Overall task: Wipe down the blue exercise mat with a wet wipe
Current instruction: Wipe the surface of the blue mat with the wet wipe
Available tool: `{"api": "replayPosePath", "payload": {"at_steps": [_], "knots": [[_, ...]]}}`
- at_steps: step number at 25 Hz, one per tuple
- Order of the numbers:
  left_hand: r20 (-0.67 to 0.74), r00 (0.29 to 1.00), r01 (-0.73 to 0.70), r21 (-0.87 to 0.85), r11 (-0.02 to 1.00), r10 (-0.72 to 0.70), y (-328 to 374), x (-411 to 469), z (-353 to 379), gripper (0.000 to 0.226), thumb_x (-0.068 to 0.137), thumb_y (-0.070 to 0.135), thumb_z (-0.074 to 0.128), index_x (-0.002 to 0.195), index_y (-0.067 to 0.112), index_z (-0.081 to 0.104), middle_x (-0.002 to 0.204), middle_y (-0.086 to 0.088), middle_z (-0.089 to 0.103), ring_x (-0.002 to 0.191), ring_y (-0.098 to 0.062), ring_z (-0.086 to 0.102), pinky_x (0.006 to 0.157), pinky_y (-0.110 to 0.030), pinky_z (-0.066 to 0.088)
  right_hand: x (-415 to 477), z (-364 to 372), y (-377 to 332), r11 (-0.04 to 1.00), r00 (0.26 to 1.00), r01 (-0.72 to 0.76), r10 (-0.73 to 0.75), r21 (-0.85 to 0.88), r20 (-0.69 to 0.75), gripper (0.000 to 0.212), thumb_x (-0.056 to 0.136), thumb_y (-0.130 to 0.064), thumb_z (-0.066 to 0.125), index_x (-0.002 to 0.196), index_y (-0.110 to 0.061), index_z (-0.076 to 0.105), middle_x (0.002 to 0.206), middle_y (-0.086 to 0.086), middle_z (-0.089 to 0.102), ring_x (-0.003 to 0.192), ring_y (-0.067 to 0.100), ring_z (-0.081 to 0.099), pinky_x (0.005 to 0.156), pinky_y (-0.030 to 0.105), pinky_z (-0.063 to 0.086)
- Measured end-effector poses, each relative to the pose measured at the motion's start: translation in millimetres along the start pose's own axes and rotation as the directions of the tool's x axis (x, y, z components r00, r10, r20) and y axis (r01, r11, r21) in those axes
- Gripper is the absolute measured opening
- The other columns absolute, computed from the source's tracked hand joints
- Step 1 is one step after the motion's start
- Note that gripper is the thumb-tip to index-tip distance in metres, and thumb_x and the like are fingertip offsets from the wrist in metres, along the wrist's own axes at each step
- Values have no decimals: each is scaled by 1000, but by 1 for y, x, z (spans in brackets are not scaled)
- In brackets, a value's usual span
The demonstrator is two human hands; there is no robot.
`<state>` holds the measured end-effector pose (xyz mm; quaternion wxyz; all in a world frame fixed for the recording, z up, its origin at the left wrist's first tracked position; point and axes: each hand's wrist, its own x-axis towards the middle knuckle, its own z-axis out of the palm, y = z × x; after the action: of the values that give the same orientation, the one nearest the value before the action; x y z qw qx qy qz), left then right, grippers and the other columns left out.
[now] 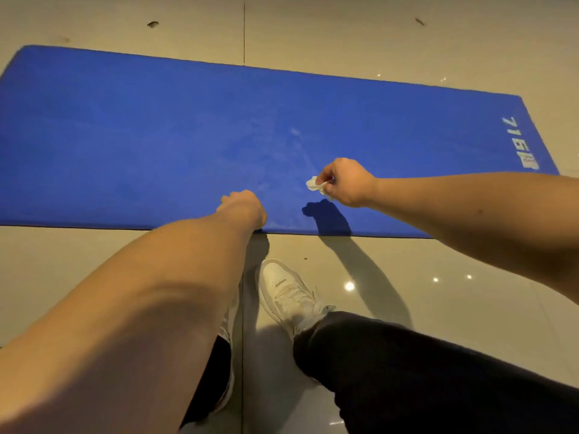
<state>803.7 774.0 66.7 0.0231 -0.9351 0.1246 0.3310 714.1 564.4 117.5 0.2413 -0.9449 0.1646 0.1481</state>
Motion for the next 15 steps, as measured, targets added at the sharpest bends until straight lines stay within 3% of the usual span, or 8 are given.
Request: {"api": "replayPosePath", "payload": {"at_steps": [3,6,8,11,13,15], "knots": [[6,1000,2,-4,1000,-2,0,26,17,34,97,29,58,125,10,51,138,-13,45,130,-34,38,79,-40,41,15,53,33,982,985,-130,145,140,-97,17,94,-3,54,99,-2,71,93,3,63,78,25,59,65,24,45],[-30,999,24,-15,1000,-24,-4,52,30,53,96,38,63,138,11,44,148,-11,34,139,-33,29,80,-40,38,28,104,55,941,948,-258,290,220,-130,26,96,-5,50,117,-5,66,119,13,52,84,27,55,76,30,44],[-77,997,26,8,1000,-25,-9,66,38,67,92,46,68,142,13,39,153,-11,26,141,-33,25,88,-43,41,28,128,60,912,914,-315,366,263,-173,28,96,-3,49,121,-5,61,125,12,44,85,27,52,82,32,44],[-99,994,47,29,998,-44,-20,85,46,83,85,54,73,148,21,29,159,-9,15,147,-36,14,109,-57,36,27,155,55,911,892,-313,379,269,-247,21,94,-1,47,111,-5,59,115,1,46,87,23,55,81,26,45],[-70,997,39,-10,999,-39,-25,90,49,84,85,54,74,149,27,26,160,-7,12,147,-36,10,107,-63,37,26,170,39,929,896,-306,355,208,-268,10,97,-7,47,101,-3,54,94,-10,49,81,5,54,73,18,40],[-64,998,21,-8,1000,-22,-27,90,49,82,85,54,73,147,28,28,159,-7,13,146,-37,12,100,-60,44,30,186,16,951,898,-207,277,228,-342,10,99,-9,49,90,-6,53,84,-11,44,72,-1,51,73,21,38]]}}
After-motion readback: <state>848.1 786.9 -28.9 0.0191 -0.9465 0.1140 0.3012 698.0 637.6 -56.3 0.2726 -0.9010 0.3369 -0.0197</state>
